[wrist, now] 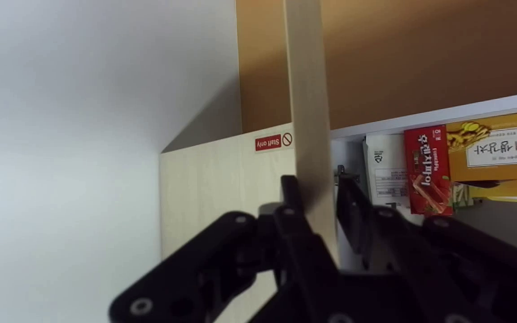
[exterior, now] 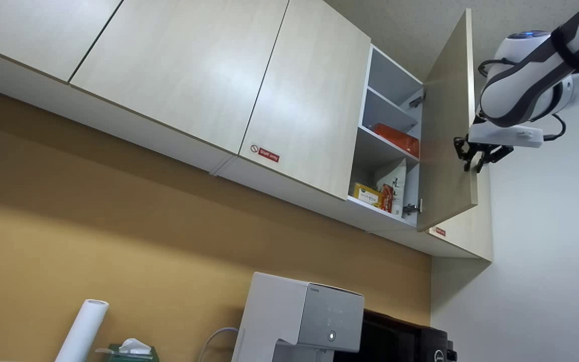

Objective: Close the upper cabinet door.

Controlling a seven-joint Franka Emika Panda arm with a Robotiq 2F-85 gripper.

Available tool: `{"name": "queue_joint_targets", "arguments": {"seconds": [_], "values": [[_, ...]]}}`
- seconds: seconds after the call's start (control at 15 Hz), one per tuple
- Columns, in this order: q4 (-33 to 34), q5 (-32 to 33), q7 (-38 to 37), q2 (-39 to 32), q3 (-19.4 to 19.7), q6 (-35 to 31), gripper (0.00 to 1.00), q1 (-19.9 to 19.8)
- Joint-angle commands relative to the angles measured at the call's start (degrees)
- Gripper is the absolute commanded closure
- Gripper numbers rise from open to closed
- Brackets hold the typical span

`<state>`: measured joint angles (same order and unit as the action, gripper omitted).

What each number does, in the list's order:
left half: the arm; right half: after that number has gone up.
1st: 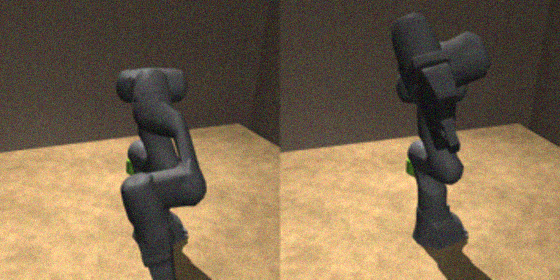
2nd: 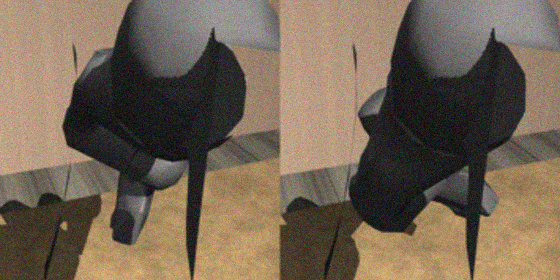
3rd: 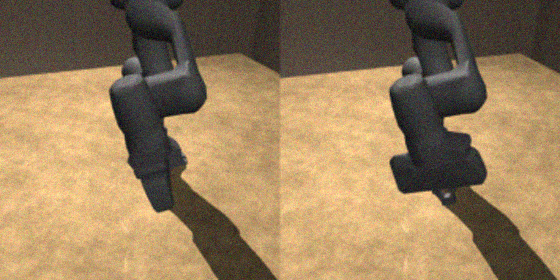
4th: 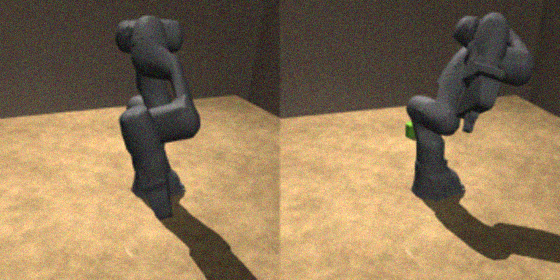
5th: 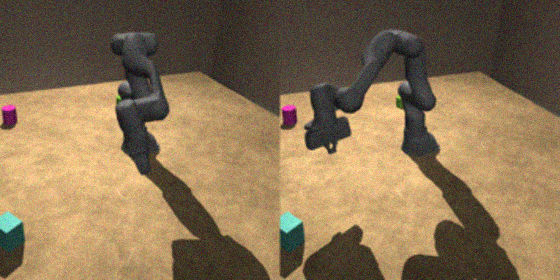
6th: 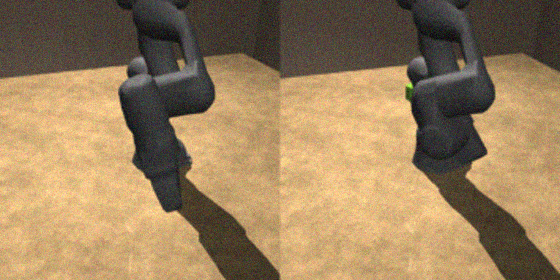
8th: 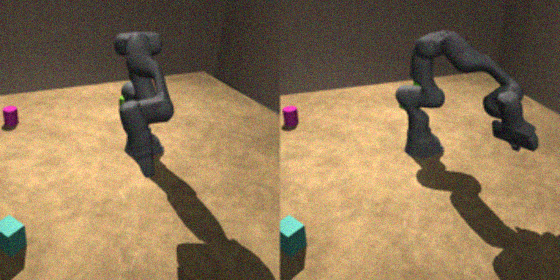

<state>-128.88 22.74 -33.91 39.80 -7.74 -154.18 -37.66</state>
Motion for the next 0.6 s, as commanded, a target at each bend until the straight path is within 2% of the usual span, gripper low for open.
{"name": "queue_joint_targets", "arguments": {"seconds": [0.0, 0.13, 0.27, 0.53], "values": [[-0.4, 1.3, 2.2, -0.2, -1.8, -3.2, 1.0, -1.4], [-0.6, 1.2, 1.4, -0.3, -4.3, -4.0, 1.0, -2.9], [-0.6, 1.3, -1.9, -0.6, -8.1, -4.8, 1.0, -6.1], [1.2, 2.1, -16.4, -0.9, -21.2, -4.9, 1.0, -19.3]]}}
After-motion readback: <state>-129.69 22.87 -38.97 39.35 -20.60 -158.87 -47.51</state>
